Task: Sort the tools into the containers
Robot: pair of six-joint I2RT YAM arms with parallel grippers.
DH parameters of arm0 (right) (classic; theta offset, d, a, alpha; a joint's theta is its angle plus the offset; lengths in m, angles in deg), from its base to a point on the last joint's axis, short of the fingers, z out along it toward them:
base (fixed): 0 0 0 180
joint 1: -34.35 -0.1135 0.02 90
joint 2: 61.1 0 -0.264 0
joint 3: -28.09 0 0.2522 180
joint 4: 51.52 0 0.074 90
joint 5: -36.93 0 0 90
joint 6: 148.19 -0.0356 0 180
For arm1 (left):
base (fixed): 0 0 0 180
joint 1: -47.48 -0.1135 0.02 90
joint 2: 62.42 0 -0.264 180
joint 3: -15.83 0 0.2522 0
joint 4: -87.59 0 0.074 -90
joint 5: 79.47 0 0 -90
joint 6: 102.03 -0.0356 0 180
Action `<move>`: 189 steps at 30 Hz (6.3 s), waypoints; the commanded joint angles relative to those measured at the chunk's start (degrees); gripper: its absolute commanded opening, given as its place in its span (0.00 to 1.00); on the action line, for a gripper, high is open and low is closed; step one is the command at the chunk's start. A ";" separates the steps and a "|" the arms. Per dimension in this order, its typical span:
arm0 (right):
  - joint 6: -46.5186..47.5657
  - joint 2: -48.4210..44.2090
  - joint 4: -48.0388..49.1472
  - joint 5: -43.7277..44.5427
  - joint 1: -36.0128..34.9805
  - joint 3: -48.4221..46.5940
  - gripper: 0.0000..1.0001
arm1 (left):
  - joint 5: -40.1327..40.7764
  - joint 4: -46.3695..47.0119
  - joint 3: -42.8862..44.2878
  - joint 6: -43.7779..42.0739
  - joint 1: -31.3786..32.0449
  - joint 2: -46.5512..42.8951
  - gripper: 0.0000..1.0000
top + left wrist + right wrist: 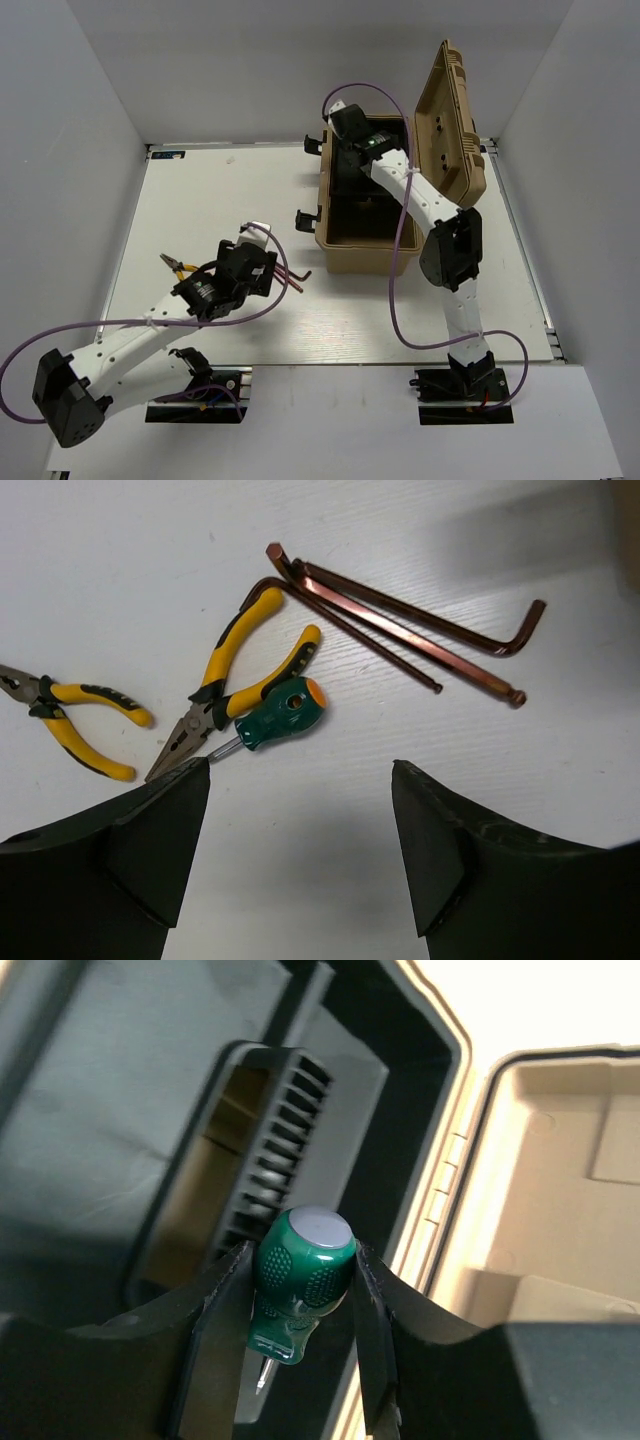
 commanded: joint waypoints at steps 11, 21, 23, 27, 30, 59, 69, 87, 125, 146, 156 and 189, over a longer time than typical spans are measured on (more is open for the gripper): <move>-4.98 -3.56 -3.04 -3.08 4.80 0.05 0.32 | 1.14 -2.23 1.72 5.65 -3.17 6.57 0.88; -12.27 -16.65 -6.91 -23.60 4.62 6.98 0.72 | -1.23 -5.05 7.08 20.31 -6.16 15.72 0.88; -14.12 -22.15 -6.57 -30.81 4.54 11.27 0.72 | -1.76 -6.63 7.70 26.37 -6.69 16.42 0.88; -16.23 -32.88 0.10 -45.51 4.53 22.97 0.48 | -2.89 -11.19 9.45 38.85 -7.83 18.35 0.84; -17.63 -36.50 0.47 -52.11 4.36 27.90 0.14 | -4.22 -14.19 9.99 45.19 -8.97 20.98 0.82; -19.57 -45.93 5.21 -56.96 4.36 40.48 0.14 | -12.91 -0.66 10.69 2.66 -14.87 32.59 0.77; -19.66 -46.11 5.56 -57.22 4.36 40.83 0.14 | -17.75 -0.13 7.88 2.66 -14.87 33.21 0.70; -19.31 -46.72 5.74 -57.40 4.45 41.71 0.14 | -20.83 -0.13 6.82 3.72 -13.81 36.28 0.49; -15.00 -51.11 13.21 -19.08 5.59 45.92 0.00 | -52.55 41.09 72.19 14.96 -11.61 66.68 0.02; -15.00 -51.29 13.30 -26.54 5.59 48.56 0.05 | -58.97 38.72 83.55 19.10 -11.09 78.91 0.66; -12.72 -51.82 8.74 -44.72 5.50 48.74 0.33 | -48.56 29.15 68.20 7.08 -11.09 57.15 0.49; -10.33 -9.55 -3.07 -48.89 -25.35 28.43 0.08 | 9.49 20.44 -3.46 -8.23 -12.23 -19.70 0.65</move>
